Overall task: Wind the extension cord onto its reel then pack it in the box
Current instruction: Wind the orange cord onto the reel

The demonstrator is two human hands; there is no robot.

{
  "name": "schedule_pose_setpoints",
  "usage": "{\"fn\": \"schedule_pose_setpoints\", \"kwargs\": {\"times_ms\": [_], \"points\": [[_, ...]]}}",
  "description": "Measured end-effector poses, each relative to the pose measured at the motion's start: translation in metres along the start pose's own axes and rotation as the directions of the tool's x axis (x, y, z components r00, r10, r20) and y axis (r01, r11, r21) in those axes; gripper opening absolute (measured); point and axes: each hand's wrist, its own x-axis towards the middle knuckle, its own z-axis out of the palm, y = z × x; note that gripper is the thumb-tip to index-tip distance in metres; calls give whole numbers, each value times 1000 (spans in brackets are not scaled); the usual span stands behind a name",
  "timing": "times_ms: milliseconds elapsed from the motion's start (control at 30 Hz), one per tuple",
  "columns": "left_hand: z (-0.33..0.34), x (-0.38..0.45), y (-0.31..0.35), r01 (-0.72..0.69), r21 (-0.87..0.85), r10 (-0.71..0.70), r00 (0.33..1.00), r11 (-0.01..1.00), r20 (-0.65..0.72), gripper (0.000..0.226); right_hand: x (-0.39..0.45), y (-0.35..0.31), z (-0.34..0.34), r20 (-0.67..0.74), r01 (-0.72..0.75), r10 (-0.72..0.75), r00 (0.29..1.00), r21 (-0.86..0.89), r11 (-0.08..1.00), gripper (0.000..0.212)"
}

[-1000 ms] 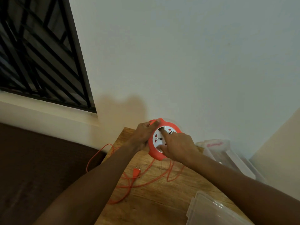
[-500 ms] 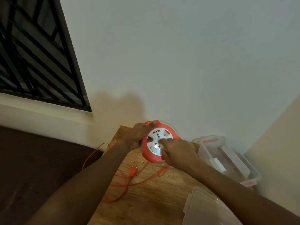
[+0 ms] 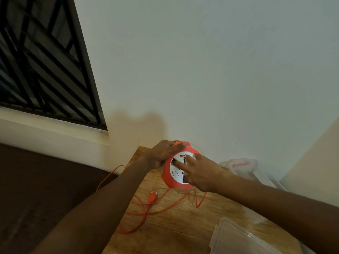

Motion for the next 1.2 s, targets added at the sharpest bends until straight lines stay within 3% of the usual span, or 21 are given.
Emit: {"fn": "schedule_pose_setpoints", "kwargs": {"times_ms": [167,333,467,567,667,733,800,867,900,933,1033,1100,1200], "points": [[2,-2,-4,39,69,-41,999,997,25,52,12,-1,-2,42,20,-14,999,-133,991,63],[4,0,-3,29,27,-29,1000,999,-1,62,11,10,-5,-15,-9,7,1000,-112,994,48],[5,0,0,-35,-94,27,996,995,-81,68,8,16,5,-101,-203,220,970,155,967,74],[12,0,2,-123,-195,83,975,973,-204,53,8,20,10,-228,-408,452,862,214,887,72],[21,4,8,-241,-271,143,931,932,-337,32,11,31,8,-252,-589,693,676,381,713,67],[27,5,16,-290,-306,151,900,907,-408,29,16,32,4,-135,-668,840,525,546,505,68],[30,8,20,-295,-261,159,884,919,-440,26,22,29,-3,51,-644,926,373,733,219,65],[28,9,16,-280,-221,163,886,934,-434,24,23,24,-8,181,-527,938,295,850,2,51],[26,7,14,-264,-235,146,894,935,-425,26,21,23,-9,181,-515,935,304,857,2,44],[24,5,12,-245,-270,118,903,931,-412,30,18,21,-8,130,-533,928,350,842,83,40],[16,-1,8,-196,-346,60,929,918,-366,51,6,21,-4,-87,-484,807,584,760,433,28],[13,-5,8,-160,-308,54,944,938,-325,59,-1,23,0,-209,-364,604,769,633,683,20],[8,-10,7,-136,-226,79,966,965,-246,65,-4,26,7,-269,-191,320,908,415,890,20]]}}
